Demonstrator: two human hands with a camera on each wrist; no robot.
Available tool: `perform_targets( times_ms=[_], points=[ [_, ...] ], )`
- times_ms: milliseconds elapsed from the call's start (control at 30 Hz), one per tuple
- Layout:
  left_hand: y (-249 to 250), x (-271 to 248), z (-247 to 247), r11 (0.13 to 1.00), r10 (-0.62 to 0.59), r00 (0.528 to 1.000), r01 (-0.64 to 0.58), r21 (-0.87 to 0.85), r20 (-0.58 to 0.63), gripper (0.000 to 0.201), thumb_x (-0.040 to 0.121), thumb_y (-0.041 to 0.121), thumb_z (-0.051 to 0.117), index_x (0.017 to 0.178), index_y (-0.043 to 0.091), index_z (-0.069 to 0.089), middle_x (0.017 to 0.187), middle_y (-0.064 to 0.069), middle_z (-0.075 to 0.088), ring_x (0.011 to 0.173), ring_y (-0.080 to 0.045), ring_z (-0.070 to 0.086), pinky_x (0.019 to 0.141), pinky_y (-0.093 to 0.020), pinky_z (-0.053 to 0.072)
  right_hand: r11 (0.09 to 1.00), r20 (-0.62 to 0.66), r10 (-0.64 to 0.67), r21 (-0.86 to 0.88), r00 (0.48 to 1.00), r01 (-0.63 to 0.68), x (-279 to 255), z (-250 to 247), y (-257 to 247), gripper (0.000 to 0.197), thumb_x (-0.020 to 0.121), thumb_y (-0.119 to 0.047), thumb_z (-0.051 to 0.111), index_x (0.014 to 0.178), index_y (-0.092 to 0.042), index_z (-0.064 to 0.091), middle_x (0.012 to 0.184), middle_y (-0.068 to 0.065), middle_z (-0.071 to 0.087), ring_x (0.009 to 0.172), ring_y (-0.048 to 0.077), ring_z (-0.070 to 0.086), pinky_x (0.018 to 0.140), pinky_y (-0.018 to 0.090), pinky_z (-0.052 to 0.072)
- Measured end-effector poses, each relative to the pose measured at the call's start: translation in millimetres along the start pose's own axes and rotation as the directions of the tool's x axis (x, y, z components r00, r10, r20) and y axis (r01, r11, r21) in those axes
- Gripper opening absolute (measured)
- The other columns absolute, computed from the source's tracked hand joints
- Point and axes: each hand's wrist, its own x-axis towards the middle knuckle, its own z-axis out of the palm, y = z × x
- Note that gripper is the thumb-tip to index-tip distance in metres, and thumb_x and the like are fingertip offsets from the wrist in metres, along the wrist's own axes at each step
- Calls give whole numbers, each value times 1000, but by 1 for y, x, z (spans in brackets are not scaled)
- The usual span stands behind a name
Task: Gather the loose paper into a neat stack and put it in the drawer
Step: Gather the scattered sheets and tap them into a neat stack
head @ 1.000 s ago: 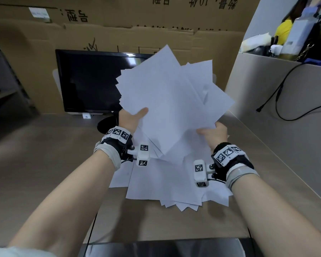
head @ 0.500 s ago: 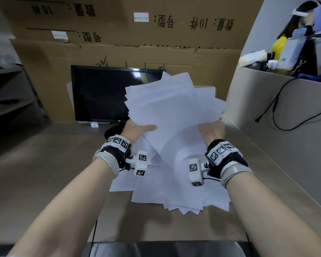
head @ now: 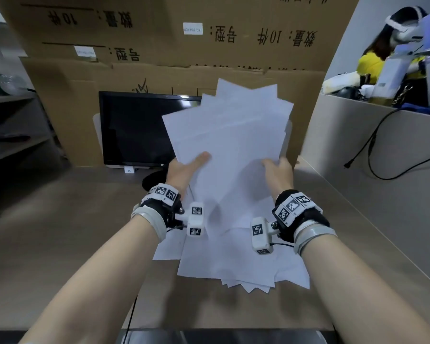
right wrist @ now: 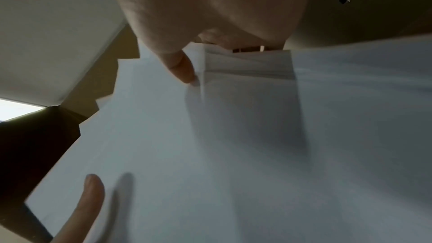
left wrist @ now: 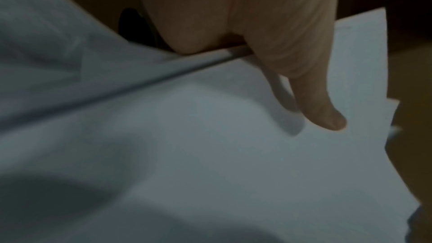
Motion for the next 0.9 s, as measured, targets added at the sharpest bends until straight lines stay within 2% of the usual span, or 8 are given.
perform_targets(
  times_ms=[67, 233, 333, 433, 533, 667, 733, 900],
  points=[
    [-12, -3, -1, 998, -6, 999, 4, 57, 33, 30, 78, 13, 88, 101, 21, 71, 90, 11, 79, 84, -5, 76, 68, -18, 58, 1000, -12, 23, -6, 1000, -23, 1, 2, 11, 16, 91, -22, 54, 103, -12, 58, 94, 2, 61, 102, 31, 61, 87, 37, 45],
    [-12, 7, 3, 997, 6, 999, -9, 76, 32, 31, 78, 11, 88, 104, 20, 72, 104, 1, 78, 95, -13, 76, 83, -30, 59, 998, -32, -17, 52, 999, 18, 1, 2, 5, 15, 89, -17, 52, 104, -16, 55, 95, -3, 62, 96, 26, 61, 86, 35, 46],
    [-2, 10, 11, 999, 23, 999, -25, 33, 45, 23, 84, 9, 82, 101, 18, 70, 93, 6, 77, 79, -2, 75, 68, -19, 57, 992, -85, -54, 108, 995, 63, 0, -2, -5, 13, 94, -13, 50, 107, -15, 48, 86, -17, 50, 79, 10, 53, 76, 27, 39],
    [-4, 6, 10, 999, 26, 999, -27, 18, 18, 25, 83, 9, 83, 99, 18, 66, 87, 9, 74, 74, 8, 72, 58, -8, 52, 993, -112, -38, 105, 993, 50, 3, -5, 2, 35, 91, -19, 54, 125, -14, 48, 90, -12, 57, 84, 18, 56, 75, 28, 39],
    [-11, 3, 4, 999, -10, 996, 7, 39, 92, 45, 77, 10, 88, 119, 12, 70, 108, 1, 78, 99, -10, 75, 72, -17, 58, 998, -68, 29, 64, 997, -25, 5, -6, 15, 42, 89, -22, 56, 129, -17, 44, 104, -4, 56, 97, 24, 53, 83, 30, 36],
    [-14, 9, 4, 993, -31, 994, 19, 114, 102, 35, 78, 6, 87, 109, 15, 73, 108, -2, 78, 93, -11, 76, 77, -24, 60, 1000, -97, 5, 3, 995, -5, 7, -5, 21, 15, 84, -23, 57, 92, -14, 49, 85, -1, 56, 83, 27, 55, 73, 32, 40],
    [-15, 11, 5, 992, -31, 995, 18, 126, 97, 33, 79, 7, 86, 108, 15, 73, 110, -4, 78, 95, -13, 76, 82, -28, 60, 1000, -112, -13, -4, 994, 12, 10, -5, 20, 10, 81, -23, 56, 83, -17, 49, 82, -1, 57, 77, 26, 55, 70, 32, 42],
    [-23, 13, 0, 998, -42, 998, 40, 44, 52, 35, 81, 8, 84, 113, 14, 72, 114, -6, 77, 106, -22, 73, 93, -37, 57, 996, -122, -53, 63, 991, 61, 12, -7, 16, 6, 88, -15, 56, 94, -16, 56, 78, -7, 55, 69, 14, 52, 64, 26, 40]
  ],
)
